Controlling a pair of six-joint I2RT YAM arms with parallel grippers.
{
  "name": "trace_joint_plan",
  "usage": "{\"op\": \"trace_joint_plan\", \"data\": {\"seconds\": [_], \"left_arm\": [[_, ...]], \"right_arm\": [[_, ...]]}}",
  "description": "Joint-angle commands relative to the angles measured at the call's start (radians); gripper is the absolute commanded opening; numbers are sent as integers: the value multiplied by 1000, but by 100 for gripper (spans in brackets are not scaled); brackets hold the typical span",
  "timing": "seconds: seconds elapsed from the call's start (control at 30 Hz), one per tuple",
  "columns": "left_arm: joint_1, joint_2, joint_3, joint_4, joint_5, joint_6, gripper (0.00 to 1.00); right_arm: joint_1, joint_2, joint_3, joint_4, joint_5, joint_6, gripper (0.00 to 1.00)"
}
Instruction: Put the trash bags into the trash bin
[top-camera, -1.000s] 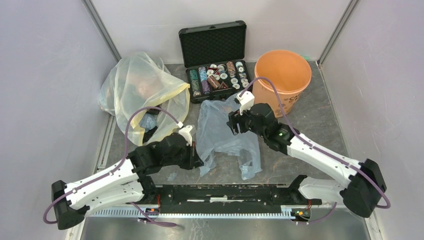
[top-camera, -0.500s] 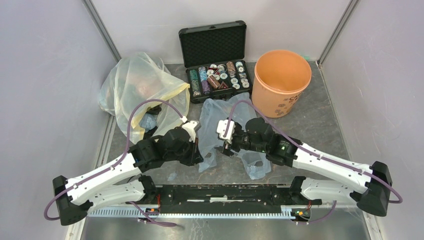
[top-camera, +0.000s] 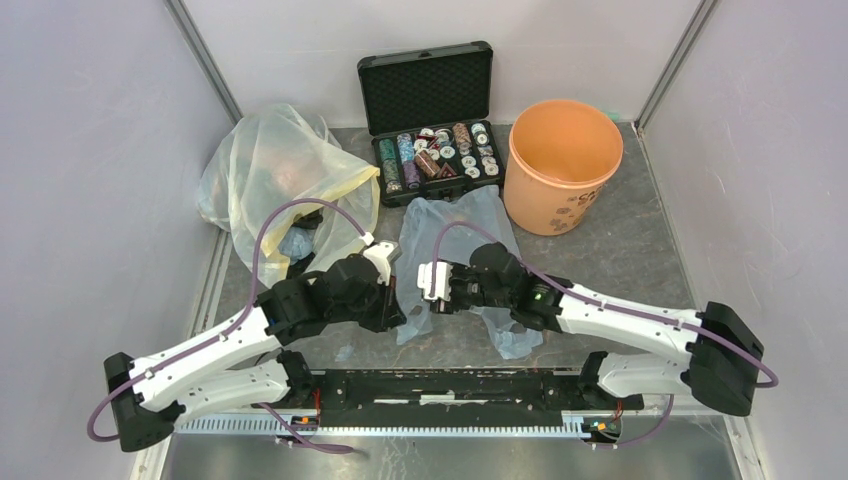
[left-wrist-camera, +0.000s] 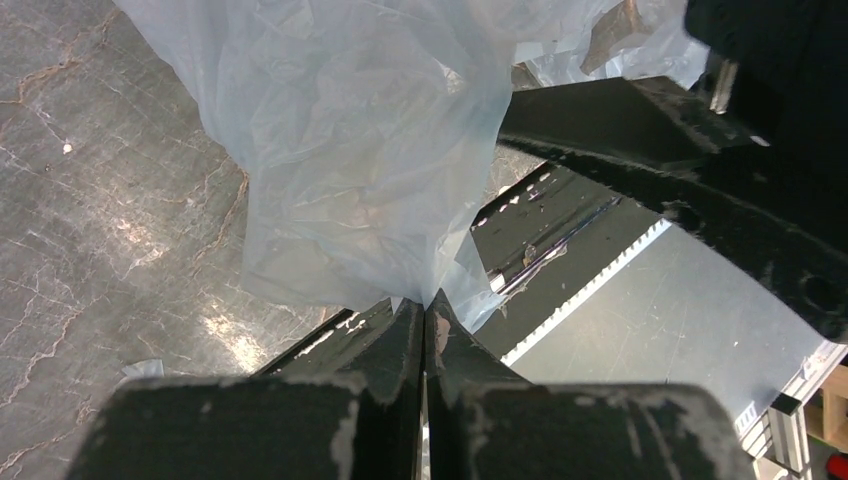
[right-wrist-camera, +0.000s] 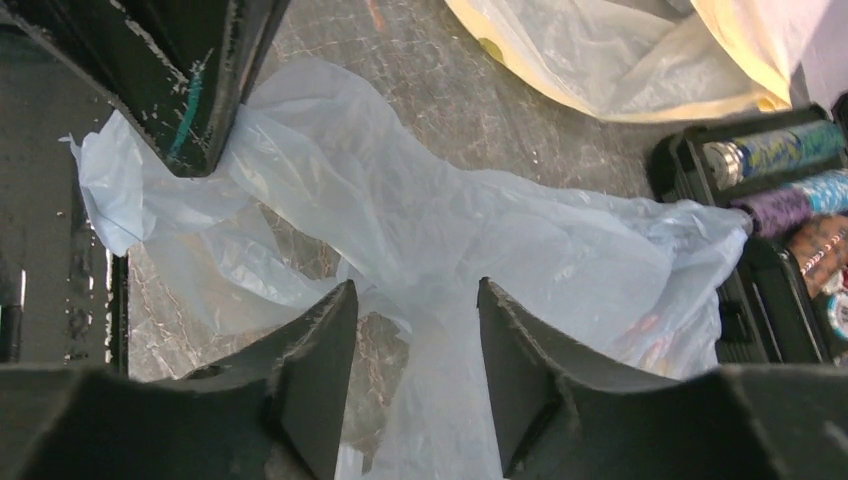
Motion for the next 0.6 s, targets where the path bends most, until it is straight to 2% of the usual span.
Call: {"op": "trace_joint_plan", "data": {"seconds": [0.0, 0.1, 0.17, 0.2, 0.27, 0.37, 0.43, 0.57], "left_arm": [[-4, -27, 24, 11, 4, 38, 4], [-4, -40, 16, 22, -7, 35, 15], [-4, -48, 8, 34, -37, 28, 32], [-4, -56, 6, 40, -44, 25, 44], [-3, -79, -3, 46, -72, 7, 61], [-4, -142, -24, 63, -120, -17, 76], [-4, -188, -38, 74, -151, -30, 81], [-4, -269, -80, 113, -197, -21, 82]], "right_arm": [[3, 66, 83, 47, -100, -30, 47], [4, 115, 138, 16, -144, -18, 18], [3, 120, 143, 48, -116, 14, 6], [0, 112, 128, 86, -76, 47, 0], [-10, 101, 104, 150, -57, 97, 0], [-30, 113, 121, 172, -56, 163, 0], [-42, 129, 147, 166, -52, 198, 0], [-65, 155, 179, 175, -52, 263, 0]]}}
